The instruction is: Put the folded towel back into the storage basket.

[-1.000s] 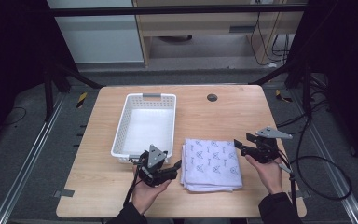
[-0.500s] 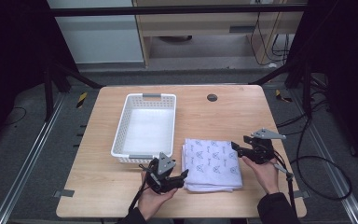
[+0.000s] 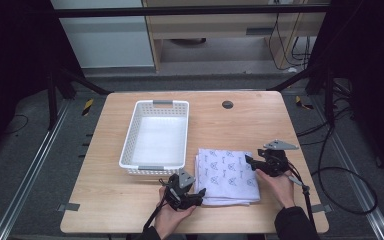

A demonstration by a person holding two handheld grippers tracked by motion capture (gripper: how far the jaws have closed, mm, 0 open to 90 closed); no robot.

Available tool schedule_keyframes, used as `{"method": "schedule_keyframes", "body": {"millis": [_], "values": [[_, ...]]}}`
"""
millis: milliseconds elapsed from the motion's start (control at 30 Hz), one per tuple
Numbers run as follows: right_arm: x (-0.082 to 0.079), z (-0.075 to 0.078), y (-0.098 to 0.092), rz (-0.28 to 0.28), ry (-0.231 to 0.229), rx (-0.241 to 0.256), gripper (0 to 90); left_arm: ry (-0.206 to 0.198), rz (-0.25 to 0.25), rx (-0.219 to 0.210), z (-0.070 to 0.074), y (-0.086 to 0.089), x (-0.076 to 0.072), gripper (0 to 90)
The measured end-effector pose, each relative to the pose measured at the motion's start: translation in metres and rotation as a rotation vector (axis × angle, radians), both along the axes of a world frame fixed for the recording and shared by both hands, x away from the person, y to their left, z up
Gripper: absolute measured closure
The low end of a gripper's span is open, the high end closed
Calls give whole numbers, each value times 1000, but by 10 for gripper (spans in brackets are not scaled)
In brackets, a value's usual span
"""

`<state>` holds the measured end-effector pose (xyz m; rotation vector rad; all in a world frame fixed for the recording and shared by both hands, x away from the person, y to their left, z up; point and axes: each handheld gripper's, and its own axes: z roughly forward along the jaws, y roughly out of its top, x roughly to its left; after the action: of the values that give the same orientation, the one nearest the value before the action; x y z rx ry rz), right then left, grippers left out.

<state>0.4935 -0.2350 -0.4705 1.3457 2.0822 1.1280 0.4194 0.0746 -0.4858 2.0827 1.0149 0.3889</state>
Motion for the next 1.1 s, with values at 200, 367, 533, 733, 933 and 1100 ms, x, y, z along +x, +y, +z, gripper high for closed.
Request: {"method": "schedule_keyframes", "body": {"millis": [200, 367, 533, 733, 933, 1100], "values": [[5, -11, 7, 10, 34, -13, 440, 17, 14, -8, -7, -4, 3, 326], [7, -18, 13, 29, 60, -43, 461, 24, 19, -16, -11, -4, 5, 312], [9, -21, 14, 29, 77, -50, 471, 37, 24, -18, -13, -6, 6, 309], [10, -25, 13, 17, 104, -20, 480, 86, 22, -24, -13, -6, 11, 325], [12, -28, 11, 9, 129, 12, 515, 83, 6, -33, -14, -8, 11, 371], [12, -28, 11, 9, 146, 36, 565, 107, -13, -53, -13, -8, 10, 489]]}}
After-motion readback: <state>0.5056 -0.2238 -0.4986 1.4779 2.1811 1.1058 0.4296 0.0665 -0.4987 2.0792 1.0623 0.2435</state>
